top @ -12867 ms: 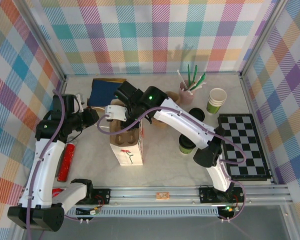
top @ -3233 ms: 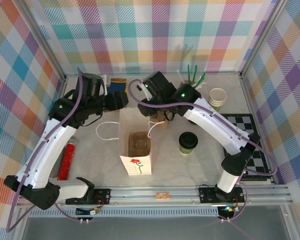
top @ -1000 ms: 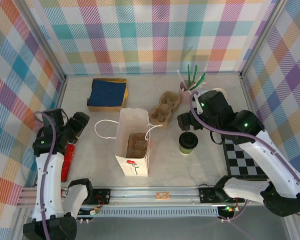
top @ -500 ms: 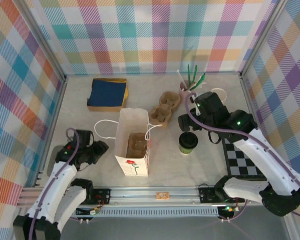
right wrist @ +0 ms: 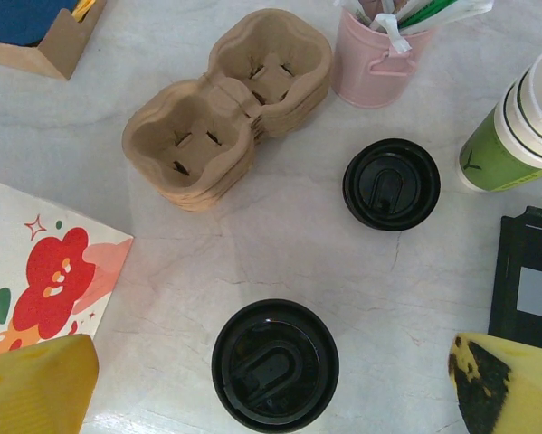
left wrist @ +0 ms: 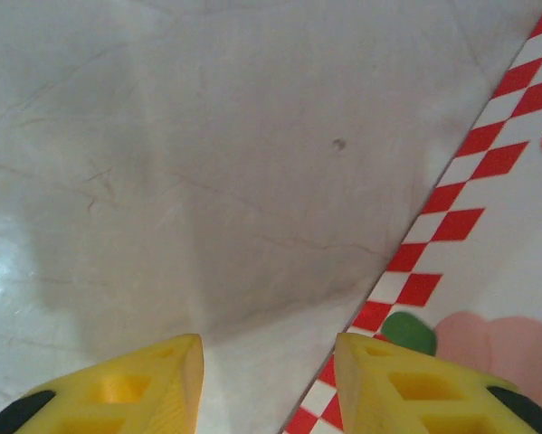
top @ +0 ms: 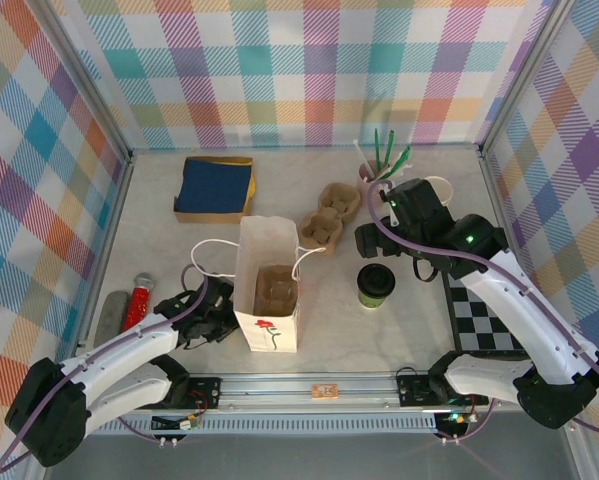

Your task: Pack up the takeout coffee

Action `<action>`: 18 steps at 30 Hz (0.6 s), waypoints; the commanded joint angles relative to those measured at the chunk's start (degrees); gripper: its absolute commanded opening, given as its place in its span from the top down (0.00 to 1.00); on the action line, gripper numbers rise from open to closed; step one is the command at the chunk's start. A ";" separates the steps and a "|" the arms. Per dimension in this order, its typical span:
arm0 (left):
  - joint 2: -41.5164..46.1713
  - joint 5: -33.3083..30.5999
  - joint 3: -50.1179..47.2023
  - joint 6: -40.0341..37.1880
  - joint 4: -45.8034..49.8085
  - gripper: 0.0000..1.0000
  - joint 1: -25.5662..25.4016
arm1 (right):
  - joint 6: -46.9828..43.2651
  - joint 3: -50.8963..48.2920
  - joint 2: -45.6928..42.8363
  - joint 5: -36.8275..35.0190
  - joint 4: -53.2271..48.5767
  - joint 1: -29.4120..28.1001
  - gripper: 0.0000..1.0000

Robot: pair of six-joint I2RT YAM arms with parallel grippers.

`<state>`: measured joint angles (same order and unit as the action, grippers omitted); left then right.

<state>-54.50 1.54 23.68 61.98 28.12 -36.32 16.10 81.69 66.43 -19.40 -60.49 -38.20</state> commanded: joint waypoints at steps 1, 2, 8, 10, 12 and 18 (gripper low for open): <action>-0.61 -1.91 0.65 2.05 -3.75 0.58 -1.17 | 0.94 0.26 -0.95 0.25 0.38 0.57 0.01; -1.18 -1.73 0.81 2.30 -4.49 0.58 -1.70 | 0.94 0.24 -0.96 0.24 0.46 0.71 0.01; -7.50 -2.20 1.55 3.89 -9.43 0.59 -5.64 | 0.91 0.18 -0.53 0.68 1.07 1.36 0.01; -8.63 -2.59 1.79 4.12 -10.28 0.59 -6.34 | 0.94 0.22 -0.42 0.68 0.99 1.64 0.01; -9.20 -3.07 2.22 4.03 -10.82 0.60 -6.45 | 0.82 0.10 -0.40 0.68 0.99 1.93 0.01; -10.08 -4.30 6.05 1.56 -8.77 0.60 -6.42 | 2.44 -1.41 -0.25 1.41 -0.09 4.12 0.01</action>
<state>-64.47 -1.17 26.96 64.69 19.33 -42.35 16.40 81.25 66.43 -18.79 -60.51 -35.16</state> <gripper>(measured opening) 0.404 0.989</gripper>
